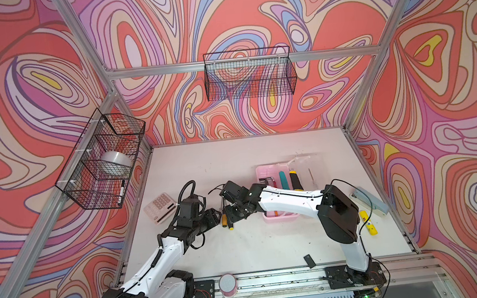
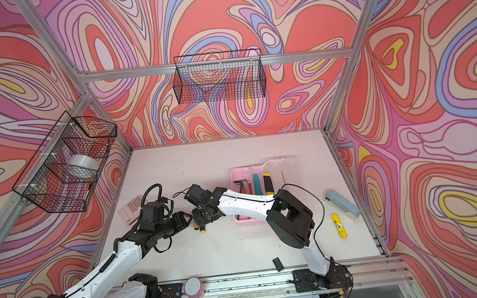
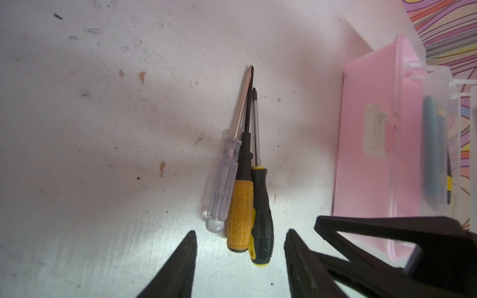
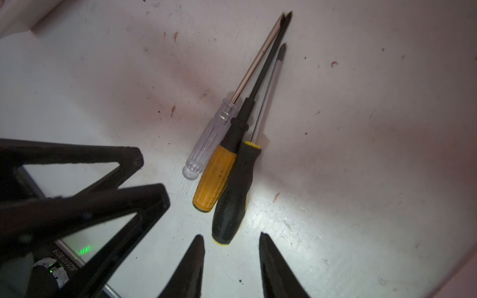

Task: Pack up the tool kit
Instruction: 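Move the right gripper back to the black-and-yellow screwdriver and lower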

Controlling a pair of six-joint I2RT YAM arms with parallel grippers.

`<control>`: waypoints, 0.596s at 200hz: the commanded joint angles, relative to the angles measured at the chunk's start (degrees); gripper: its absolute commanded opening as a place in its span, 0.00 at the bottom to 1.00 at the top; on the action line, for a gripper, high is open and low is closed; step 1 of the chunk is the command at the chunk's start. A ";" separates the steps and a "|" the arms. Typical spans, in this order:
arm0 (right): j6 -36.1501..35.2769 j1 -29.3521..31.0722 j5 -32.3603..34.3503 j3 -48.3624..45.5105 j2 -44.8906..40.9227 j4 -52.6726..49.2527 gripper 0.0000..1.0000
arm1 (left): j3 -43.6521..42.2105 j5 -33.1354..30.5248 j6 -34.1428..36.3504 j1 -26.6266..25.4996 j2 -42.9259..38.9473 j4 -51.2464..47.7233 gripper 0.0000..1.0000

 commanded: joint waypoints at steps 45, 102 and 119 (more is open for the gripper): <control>-0.55 0.14 0.30 3.58 5.65 -0.71 0.37 | -1.53 -1.27 0.81 0.67 -0.51 -1.08 0.55; -0.73 0.08 1.15 4.38 7.80 -1.25 0.36 | -1.64 -1.09 0.97 0.79 0.11 -0.38 0.55; -0.73 0.14 1.25 4.63 8.30 -1.51 0.36 | -1.64 -1.00 0.97 0.70 0.37 -0.12 0.55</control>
